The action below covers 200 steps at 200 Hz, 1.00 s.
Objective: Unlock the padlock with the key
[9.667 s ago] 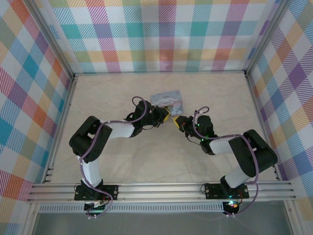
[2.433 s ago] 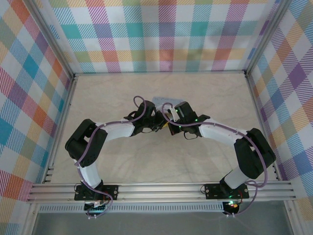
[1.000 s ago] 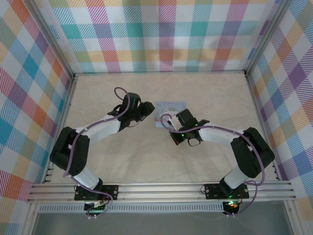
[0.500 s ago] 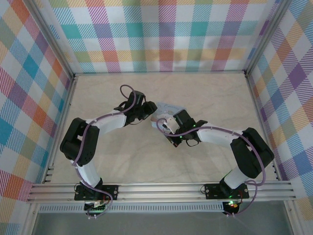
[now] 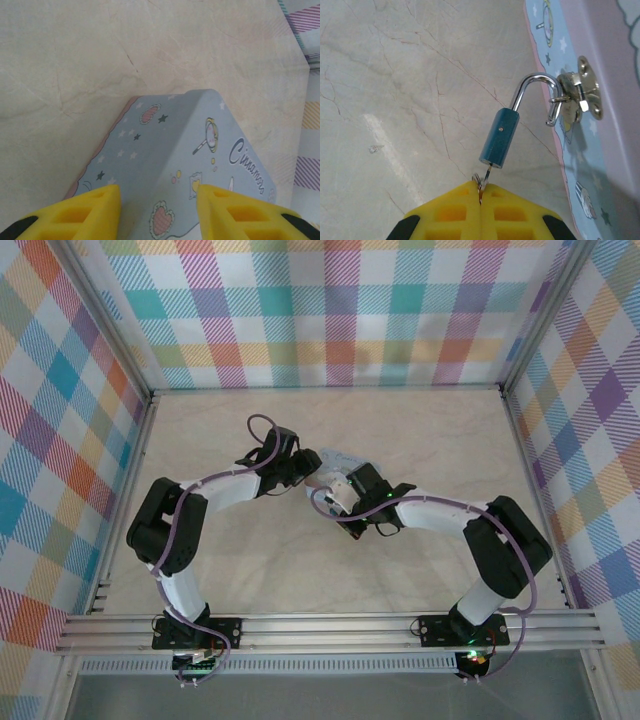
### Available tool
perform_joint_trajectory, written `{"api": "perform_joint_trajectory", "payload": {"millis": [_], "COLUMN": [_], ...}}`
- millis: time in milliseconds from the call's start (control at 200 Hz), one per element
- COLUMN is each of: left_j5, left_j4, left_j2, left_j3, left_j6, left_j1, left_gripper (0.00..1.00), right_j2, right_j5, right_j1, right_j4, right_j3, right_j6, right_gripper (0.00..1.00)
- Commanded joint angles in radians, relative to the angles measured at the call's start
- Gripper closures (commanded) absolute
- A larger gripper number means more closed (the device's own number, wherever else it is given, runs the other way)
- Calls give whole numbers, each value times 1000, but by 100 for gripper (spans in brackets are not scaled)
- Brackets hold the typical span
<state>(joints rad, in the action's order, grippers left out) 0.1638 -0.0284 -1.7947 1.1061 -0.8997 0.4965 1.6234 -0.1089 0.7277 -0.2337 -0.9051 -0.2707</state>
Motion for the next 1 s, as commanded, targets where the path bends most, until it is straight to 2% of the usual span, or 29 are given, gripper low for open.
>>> {"api": "perform_joint_trajectory", "payload": {"millis": [0, 405, 995], "left_j5": [25, 37, 32], "left_j4": [-3, -10, 13], "left_j2": [-14, -20, -26], "left_j3": [14, 3, 24], "left_j6": [10, 5, 33], "left_j1": [-7, 9, 8], "left_gripper": [56, 56, 56], "right_j2": [17, 41, 17], "right_j5": [6, 62, 166], "right_j1": [9, 18, 12], "right_j4": [29, 185, 172], "right_j3": [-35, -22, -24], "right_j6": [-49, -173, -257], "right_gripper": [100, 100, 100]}}
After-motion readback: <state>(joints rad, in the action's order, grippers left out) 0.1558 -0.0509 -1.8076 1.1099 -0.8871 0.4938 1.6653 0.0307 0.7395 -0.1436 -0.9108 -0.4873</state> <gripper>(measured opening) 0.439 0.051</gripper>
